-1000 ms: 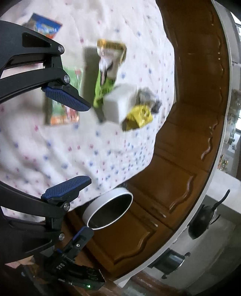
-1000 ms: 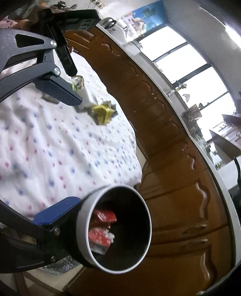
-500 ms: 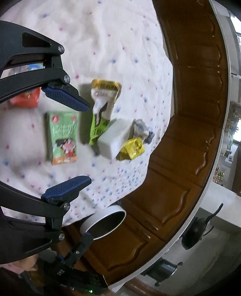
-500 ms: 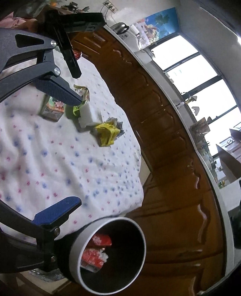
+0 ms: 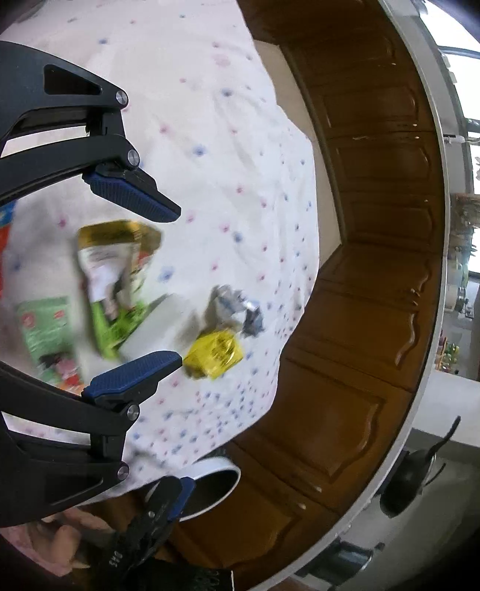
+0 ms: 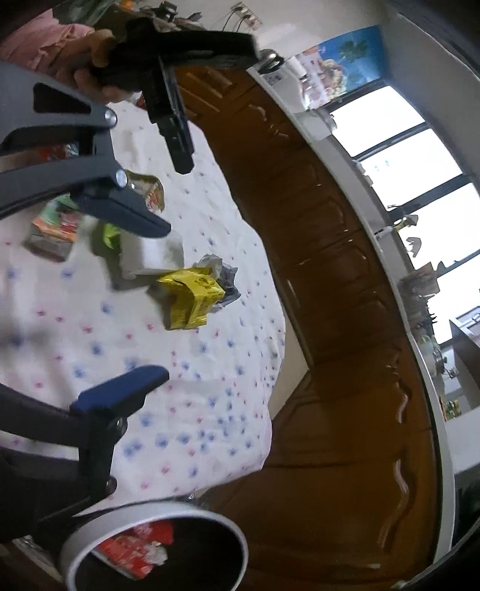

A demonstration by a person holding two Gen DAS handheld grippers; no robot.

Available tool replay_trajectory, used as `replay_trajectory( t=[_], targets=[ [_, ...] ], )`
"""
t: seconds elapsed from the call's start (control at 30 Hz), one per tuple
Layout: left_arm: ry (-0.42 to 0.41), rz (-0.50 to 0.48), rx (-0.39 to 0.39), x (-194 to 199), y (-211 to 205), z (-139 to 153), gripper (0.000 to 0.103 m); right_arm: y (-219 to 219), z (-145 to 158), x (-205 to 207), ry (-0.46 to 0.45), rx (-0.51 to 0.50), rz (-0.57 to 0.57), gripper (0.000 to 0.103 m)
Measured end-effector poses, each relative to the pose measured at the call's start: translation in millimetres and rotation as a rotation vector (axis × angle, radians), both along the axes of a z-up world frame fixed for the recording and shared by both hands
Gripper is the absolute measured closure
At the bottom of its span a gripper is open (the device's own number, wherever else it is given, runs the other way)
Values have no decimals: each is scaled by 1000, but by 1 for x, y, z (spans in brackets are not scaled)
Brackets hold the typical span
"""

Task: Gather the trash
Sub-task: 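Grasp the yellow wrapper with the right tool while the left tool grasps the crumpled foil wrapper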

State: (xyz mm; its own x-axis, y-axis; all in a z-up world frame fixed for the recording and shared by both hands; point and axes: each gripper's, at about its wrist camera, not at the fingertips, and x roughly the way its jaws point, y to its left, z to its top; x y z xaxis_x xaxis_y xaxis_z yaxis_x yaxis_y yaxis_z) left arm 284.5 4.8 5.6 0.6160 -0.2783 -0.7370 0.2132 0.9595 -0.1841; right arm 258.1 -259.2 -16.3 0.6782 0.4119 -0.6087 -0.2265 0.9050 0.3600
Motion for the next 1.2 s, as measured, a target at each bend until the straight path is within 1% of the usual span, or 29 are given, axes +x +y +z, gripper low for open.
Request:
replay_trajectory(
  t=[0.2,0.23,0.3,0.33,0.37,0.43,0.47,0.5,0.63,0.7,0.73,0.8,0.83,0.87,0.9,0.93,0.97,1.0,1.13,1.2],
  targets=[
    [54,-7,-29,47,-1,-10,29,23,-18,50,44,-12,33,37],
    [61,-16,-33,53,-3,-11,29,28,-23,59,55,-18,43,38],
    [73,-34,-38,63,-8,-13,29,35,-31,72,73,-32,61,45],
    [81,-47,-45,71,-11,-15,29,38,-36,77,82,-39,69,55],
    [91,-61,-52,76,-15,-18,29,40,-42,83,97,-45,76,69],
    [109,-68,-46,86,-23,-23,29,39,-54,89,129,-42,85,87],
    [118,-71,-39,91,-27,-26,29,35,-55,88,129,-25,83,99],
    [123,-70,-33,93,-30,-28,29,29,-54,83,124,-6,83,102],
    [148,-79,26,105,-51,-41,29,3,-43,57,85,14,55,103],
    [152,-84,53,109,-59,-47,29,-6,-38,49,68,0,24,102],
    [150,-83,71,112,-64,-49,29,-11,-36,47,65,9,18,95],
    [150,-76,86,115,-69,-53,30,-17,-36,48,82,42,28,91],
    [153,-76,86,118,-71,-55,33,-17,-37,49,94,31,26,87],
    [153,-78,89,120,-73,-58,53,-15,-37,50,96,19,22,83],
    [159,-81,93,121,-74,-60,67,-13,-37,50,94,15,31,81],
    [185,-91,86,124,-75,-65,87,-11,-37,49,95,18,44,77],
    [192,-91,79,125,-74,-66,86,-7,-36,52,95,15,47,70],
    [185,-90,74,124,-73,-66,87,-3,-37,52,91,9,53,66],
    [156,-87,54,114,-61,-56,91,7,-36,57,83,6,67,64],
    [139,-67,30,109,-51,-47,92,14,-37,64,79,6,71,55]
  ],
)
